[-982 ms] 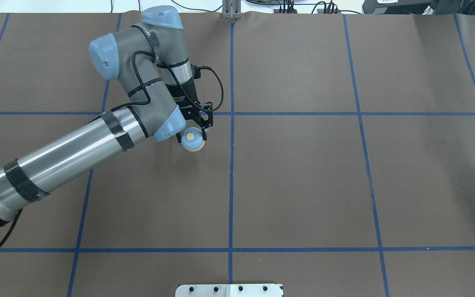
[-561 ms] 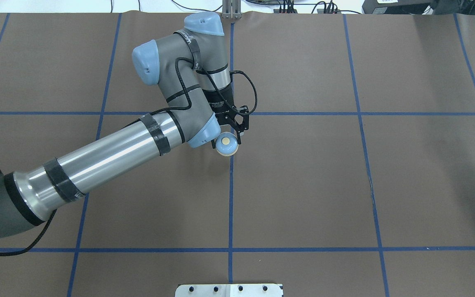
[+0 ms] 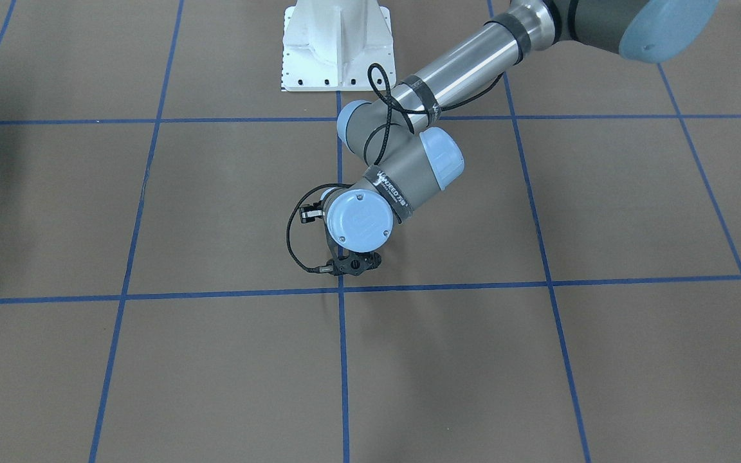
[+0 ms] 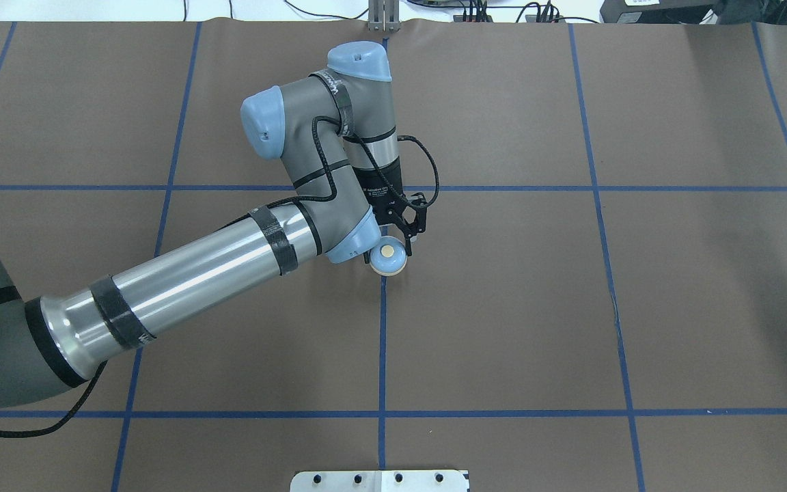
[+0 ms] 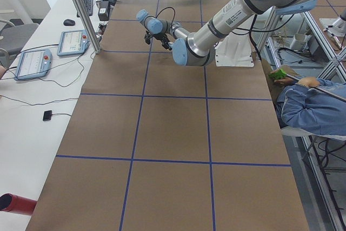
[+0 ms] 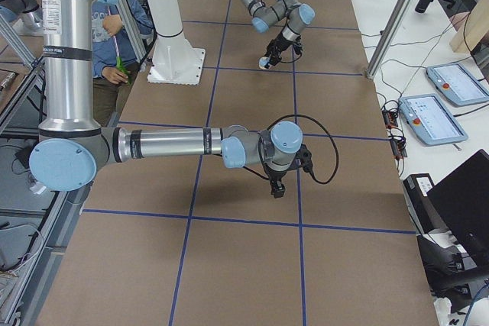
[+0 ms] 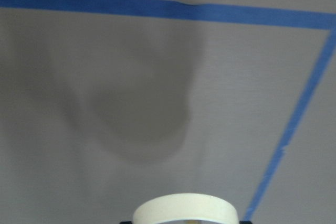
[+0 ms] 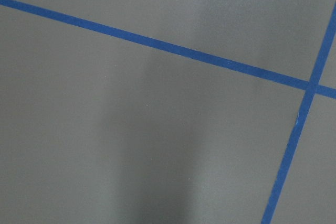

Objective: Place and press bell with both arms
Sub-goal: 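Lower the held bell onto the grid center with the left gripper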

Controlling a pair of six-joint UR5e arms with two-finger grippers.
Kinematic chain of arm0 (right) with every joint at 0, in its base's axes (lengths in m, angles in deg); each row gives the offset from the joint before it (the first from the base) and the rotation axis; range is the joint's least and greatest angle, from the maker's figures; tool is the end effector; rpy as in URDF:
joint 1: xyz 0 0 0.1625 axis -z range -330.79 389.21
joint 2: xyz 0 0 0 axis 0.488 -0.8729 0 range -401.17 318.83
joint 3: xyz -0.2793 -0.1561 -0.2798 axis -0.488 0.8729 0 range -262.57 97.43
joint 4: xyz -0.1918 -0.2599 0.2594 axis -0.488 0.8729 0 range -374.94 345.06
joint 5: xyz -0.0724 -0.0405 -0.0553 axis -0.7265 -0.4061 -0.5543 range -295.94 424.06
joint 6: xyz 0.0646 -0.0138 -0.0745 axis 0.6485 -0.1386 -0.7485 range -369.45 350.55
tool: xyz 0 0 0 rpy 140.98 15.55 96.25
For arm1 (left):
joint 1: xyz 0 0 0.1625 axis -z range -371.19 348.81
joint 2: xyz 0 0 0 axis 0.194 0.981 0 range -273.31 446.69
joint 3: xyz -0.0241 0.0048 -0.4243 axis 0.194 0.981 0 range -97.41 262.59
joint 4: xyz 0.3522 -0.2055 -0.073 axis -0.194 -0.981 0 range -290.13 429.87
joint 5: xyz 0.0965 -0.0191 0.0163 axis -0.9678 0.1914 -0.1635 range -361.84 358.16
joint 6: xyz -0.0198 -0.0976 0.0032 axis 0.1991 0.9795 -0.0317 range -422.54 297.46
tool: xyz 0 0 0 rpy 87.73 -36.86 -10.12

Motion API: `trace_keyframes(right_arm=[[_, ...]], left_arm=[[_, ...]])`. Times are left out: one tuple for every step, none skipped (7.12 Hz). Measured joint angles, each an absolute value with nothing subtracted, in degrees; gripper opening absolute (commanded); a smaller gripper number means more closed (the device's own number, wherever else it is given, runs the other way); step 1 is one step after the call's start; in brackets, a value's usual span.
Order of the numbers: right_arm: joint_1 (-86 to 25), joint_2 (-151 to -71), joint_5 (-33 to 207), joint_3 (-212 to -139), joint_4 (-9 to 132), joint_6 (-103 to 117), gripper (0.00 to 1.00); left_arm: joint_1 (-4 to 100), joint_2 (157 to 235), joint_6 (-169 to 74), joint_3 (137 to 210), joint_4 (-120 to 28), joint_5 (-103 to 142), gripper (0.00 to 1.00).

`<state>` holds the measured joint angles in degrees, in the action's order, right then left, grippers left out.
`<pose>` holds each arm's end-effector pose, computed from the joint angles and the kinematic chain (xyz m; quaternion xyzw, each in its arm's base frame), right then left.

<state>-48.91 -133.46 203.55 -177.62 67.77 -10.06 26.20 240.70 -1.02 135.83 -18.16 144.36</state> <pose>-0.0434 -0.4857 0.6145 0.0382 -0.4227 -0.1349 0.8953 0.6404 -0.5529 0.1766 -0.2808 0.4119 0.0360 0.8661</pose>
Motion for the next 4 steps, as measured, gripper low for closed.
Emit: trace_keyframes(right_arm=[[-48.9,-133.5,203.5,-177.6,67.8,-10.1,1.0],[-48.9,-133.5,203.5,-177.6,67.8,-10.1,1.0],[-48.9,-133.5,203.5,-177.6,67.8,-10.1,1.0],[-48.8,-133.4,203.5,-177.5,67.8,-10.1,1.0]], left_arm=[[26.1,240.6,-1.0,135.6,-18.2,144.3,0.41],[26.0,240.6,-1.0,135.2,-18.3,144.3,0.42],[25.9,240.5,-1.1,135.0,-18.4,144.2,0.43],[25.8,240.4,-1.1,134.9,-18.4,144.2,0.48]])
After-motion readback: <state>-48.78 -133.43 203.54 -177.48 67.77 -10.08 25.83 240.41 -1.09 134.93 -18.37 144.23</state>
